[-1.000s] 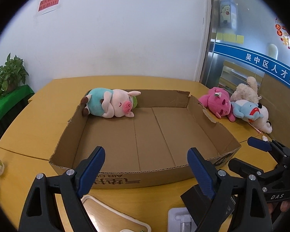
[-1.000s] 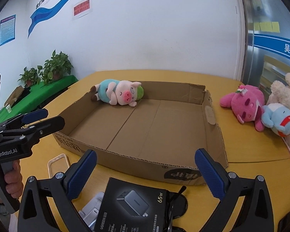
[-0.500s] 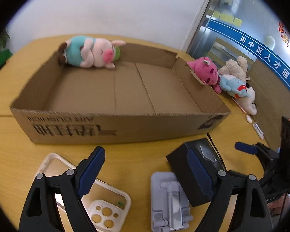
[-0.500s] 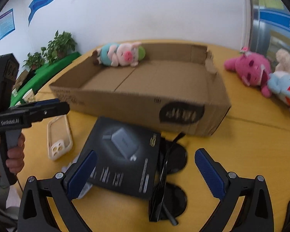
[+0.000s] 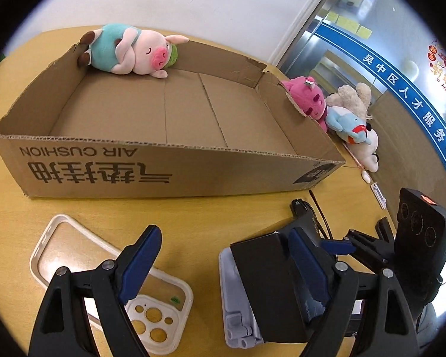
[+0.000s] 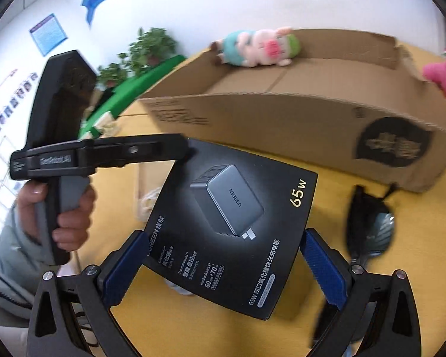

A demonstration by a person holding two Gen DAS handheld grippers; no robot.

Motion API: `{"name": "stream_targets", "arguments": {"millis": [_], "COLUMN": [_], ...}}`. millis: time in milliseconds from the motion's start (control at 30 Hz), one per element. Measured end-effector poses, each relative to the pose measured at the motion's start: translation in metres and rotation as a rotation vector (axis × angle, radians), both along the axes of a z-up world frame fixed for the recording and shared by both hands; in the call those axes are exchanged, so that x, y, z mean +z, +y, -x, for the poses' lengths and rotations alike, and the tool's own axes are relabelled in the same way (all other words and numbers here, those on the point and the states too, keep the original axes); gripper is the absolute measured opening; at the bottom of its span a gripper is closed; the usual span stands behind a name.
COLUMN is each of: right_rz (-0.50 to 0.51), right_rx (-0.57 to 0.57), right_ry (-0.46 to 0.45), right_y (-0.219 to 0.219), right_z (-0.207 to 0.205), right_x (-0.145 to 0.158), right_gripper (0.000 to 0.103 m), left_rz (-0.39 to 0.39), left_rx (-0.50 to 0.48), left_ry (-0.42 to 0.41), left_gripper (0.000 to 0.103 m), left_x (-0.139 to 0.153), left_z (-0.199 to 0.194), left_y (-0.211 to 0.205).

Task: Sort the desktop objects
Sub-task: 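Grasp the black charger box with the left gripper, then lift the charger box with the left gripper and carry it over the box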

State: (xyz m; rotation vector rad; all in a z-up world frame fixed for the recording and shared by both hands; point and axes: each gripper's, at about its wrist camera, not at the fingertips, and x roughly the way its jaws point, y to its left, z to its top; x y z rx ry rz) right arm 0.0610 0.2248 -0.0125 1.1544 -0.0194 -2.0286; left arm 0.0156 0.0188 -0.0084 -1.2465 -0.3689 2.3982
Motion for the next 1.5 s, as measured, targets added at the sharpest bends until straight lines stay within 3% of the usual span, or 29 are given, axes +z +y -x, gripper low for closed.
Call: {"name": "stream_targets", "arguments": {"millis": [233, 400, 467, 633, 700, 867, 1000, 1333, 1500], "right_rz": [0.008, 0.038, 0.052, 0.057, 0.06, -0.035, -0.108, -0.13, -0.094], "right_rx": [0.05, 0.071, 0.086, 0.119, 0.129, 0.164, 0.119, 0.082, 0.069], "right_ry": [-0.003, -0.008, 0.004, 0.058, 0.055, 0.116, 0.183, 0.244, 0.284], "right_y": [-0.002, -0.008, -0.018, -0.031, -0.03, -0.045, -0.053, -0.065, -0.065], "right_z": [-0.016, -0.02, -0.021, -0.027, -0.027, -0.034, -0.034, -0.029, -0.031], "right_x": [-0.001, -0.001, 0.002, 0.009, 0.008, 0.003, 0.0, 0.009, 0.022], "right_gripper": [0.103, 0.103, 0.103, 0.103, 0.103, 0.103, 0.102, 0.098, 0.097], "left_rz": [-0.04, -0.056, 0.002, -0.087, -0.089, -0.087, -0.107, 0.01, 0.028], "left_rx": [-0.068, -0.14, -0.119, -0.055, -0.039, -0.043, -0.048, 0.025, 0.054], "left_ry": [-0.038, -0.035, -0.029, -0.066, -0.067, -0.062, -0.07, 0.031, 0.089], "left_gripper": [0.087, 0.08, 0.08, 0.06, 0.06, 0.06, 0.06, 0.06, 0.06], "left_x": [-0.008, -0.011, -0.012, -0.016, -0.016, -0.016, -0.017, 0.002, 0.022], "left_z": [-0.01, -0.011, -0.009, -0.004, -0.004, -0.007, -0.007, -0.017, -0.017], "left_y": [0.002, 0.015, 0.016, -0.011, -0.016, -0.012, -0.011, -0.003, -0.003]}}
